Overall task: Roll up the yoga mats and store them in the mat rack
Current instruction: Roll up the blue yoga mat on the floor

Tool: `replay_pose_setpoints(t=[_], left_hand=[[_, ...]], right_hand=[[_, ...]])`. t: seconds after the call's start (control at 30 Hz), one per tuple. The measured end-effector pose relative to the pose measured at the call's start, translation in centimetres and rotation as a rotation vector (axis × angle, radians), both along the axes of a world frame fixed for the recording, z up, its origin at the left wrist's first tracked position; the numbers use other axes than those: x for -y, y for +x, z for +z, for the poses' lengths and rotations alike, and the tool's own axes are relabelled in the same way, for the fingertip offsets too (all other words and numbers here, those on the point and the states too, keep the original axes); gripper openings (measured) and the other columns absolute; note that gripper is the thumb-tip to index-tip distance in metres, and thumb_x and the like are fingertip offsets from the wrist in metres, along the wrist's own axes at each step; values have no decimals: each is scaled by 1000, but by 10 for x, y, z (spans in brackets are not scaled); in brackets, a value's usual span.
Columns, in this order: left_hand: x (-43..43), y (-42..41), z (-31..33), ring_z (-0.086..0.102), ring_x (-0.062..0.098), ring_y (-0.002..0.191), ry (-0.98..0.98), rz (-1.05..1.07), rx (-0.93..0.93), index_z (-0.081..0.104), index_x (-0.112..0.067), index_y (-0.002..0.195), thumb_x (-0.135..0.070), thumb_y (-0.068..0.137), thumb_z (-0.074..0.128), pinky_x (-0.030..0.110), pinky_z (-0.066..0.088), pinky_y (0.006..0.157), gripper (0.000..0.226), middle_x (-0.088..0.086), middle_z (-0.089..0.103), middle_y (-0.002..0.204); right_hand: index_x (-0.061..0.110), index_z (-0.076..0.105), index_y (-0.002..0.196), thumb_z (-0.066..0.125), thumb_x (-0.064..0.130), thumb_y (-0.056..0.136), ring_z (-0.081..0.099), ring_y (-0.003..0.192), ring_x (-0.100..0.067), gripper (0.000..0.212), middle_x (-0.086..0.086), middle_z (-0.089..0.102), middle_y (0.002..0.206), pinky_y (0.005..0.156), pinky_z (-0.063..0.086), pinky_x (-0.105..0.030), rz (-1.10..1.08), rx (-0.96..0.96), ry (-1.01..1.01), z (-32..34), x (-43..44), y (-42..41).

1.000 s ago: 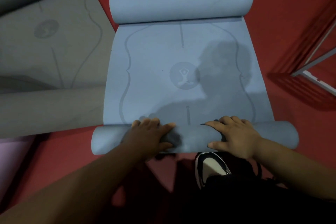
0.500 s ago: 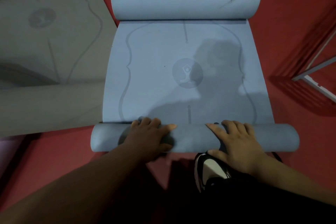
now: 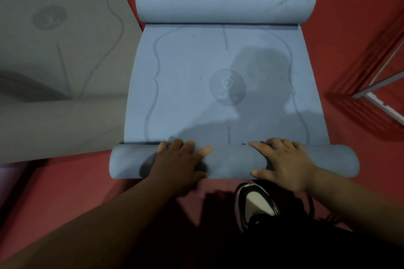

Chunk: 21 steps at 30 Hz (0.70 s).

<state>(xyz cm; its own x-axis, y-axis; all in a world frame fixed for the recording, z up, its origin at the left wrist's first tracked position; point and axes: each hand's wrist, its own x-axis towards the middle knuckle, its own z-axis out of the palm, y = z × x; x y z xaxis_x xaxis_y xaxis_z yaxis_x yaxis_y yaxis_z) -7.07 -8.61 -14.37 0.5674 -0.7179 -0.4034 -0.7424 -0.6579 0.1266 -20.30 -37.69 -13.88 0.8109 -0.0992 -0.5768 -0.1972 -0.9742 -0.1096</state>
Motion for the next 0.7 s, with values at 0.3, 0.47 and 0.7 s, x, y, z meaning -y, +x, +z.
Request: replay_pose_setpoints(t=[0.3,0.47,0.7], left_hand=[[13,19,9,36,27,134,49,10,-61,13,-51,155,-74,88,48,49,29,107,80,-2,39,146],[2,11,5,55,32,118,-18,-41,28,36,-47,148,-77,77,43,52,43,94,78,6,56,134],[3,15,8,48,29,128,9,-24,0,30,-50,152,-81,76,29,49,35,102,82,1,49,144]], right_hand=[[51,17,154,17,89,81,38,138,-26,82,-2,41,149,114,23,-50,-8,131,-96,-6,-14,-9],[54,5,152,11,91,73,28,143,-20,88,6,31,153,117,19,-45,-5,38,-50,-1,-5,5],[53,2,154,9,91,75,24,145,-22,88,2,29,156,118,16,-47,-10,61,-61,2,-8,2]])
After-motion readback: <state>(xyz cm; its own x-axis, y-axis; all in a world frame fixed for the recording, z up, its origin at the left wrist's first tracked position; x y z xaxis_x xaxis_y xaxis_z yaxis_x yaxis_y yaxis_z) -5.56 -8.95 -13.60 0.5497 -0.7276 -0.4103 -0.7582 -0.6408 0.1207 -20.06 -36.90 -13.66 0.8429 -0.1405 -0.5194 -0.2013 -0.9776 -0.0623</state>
